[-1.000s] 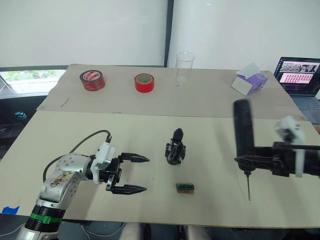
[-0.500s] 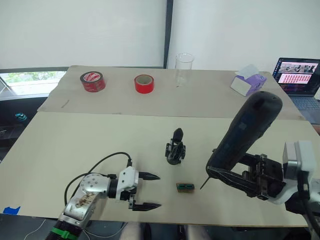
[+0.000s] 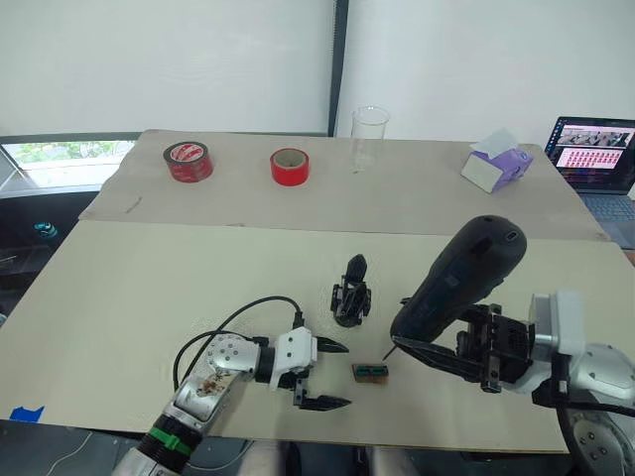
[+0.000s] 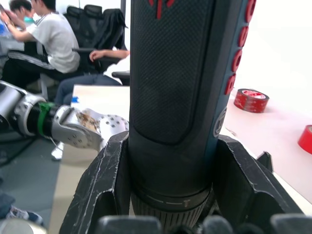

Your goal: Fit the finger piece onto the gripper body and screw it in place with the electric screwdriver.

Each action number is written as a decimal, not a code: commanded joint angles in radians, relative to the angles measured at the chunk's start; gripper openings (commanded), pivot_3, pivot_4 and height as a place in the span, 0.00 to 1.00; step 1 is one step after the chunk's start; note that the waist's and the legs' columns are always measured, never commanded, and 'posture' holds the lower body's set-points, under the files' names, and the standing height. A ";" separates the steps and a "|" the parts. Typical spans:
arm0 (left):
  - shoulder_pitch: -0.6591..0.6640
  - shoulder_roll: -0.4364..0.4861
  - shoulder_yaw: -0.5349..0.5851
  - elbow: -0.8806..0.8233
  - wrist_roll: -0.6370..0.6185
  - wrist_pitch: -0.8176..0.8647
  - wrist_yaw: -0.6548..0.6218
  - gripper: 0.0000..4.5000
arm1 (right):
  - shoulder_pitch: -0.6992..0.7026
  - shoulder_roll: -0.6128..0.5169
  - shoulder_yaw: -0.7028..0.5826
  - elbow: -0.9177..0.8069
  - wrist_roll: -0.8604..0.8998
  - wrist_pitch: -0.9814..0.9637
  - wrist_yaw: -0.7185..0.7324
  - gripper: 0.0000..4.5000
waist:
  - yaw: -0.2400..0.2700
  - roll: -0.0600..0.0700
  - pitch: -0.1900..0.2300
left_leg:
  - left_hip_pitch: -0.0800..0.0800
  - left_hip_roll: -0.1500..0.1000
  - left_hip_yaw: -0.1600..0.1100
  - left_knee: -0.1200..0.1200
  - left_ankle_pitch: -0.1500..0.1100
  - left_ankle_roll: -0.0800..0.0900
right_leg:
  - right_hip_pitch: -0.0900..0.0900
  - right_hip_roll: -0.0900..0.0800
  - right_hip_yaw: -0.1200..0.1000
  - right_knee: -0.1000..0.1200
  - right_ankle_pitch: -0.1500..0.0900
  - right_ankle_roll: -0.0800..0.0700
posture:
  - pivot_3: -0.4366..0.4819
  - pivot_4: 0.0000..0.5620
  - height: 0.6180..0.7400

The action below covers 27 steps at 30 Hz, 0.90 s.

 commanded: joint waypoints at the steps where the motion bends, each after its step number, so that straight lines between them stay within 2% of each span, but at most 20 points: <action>1: 0.004 -0.023 -0.042 0.006 0.012 0.012 0.015 1.00 | 0.007 -0.020 -0.001 -0.019 0.021 -0.052 0.001 0.43 | 0.001 0.000 0.000 | 0.000 0.000 0.000 0.000 0.000 0.000 | 0.000 0.000 0.000 0.000 0.000 0.000 | 0.48 0.27 1.00; 10: 0.003 -0.063 -0.067 0.078 0.034 -0.025 0.033 1.00 | 0.035 -0.060 0.013 -0.027 0.043 -0.071 0.004 0.43 | 0.013 0.000 0.000 | 0.000 0.000 0.000 0.001 -0.001 0.001 | 0.001 -0.001 0.000 0.000 -0.001 0.000 | 0.48 0.27 1.00; 18: 0.021 -0.089 -0.086 0.219 0.065 -0.136 0.032 1.00 | 0.045 -0.060 0.045 -0.008 0.019 -0.101 0.004 0.43 | 0.020 0.004 -0.004 | 0.003 0.000 0.000 0.002 -0.002 0.004 | 0.004 -0.003 0.000 -0.001 -0.002 -0.001 | 0.48 0.27 1.00; 21: 0.017 -0.097 -0.093 0.236 0.068 -0.145 0.026 1.00 | 0.049 -0.064 0.048 -0.002 0.016 -0.113 0.003 0.43 | 0.022 0.007 -0.006 | 0.010 -0.001 0.000 0.002 -0.004 0.006 | 0.012 -0.005 -0.002 -0.003 -0.007 0.007 | 0.48 0.27 1.00; 27: 0.000 -0.103 -0.106 0.231 0.069 -0.140 0.017 1.00 | 0.062 -0.075 0.049 0.003 0.016 -0.130 0.002 0.43 | 0.022 0.013 -0.010 | 0.013 -0.005 0.000 0.001 -0.008 0.009 | 0.013 -0.014 -0.003 -0.004 -0.009 0.011 | 0.48 0.27 1.00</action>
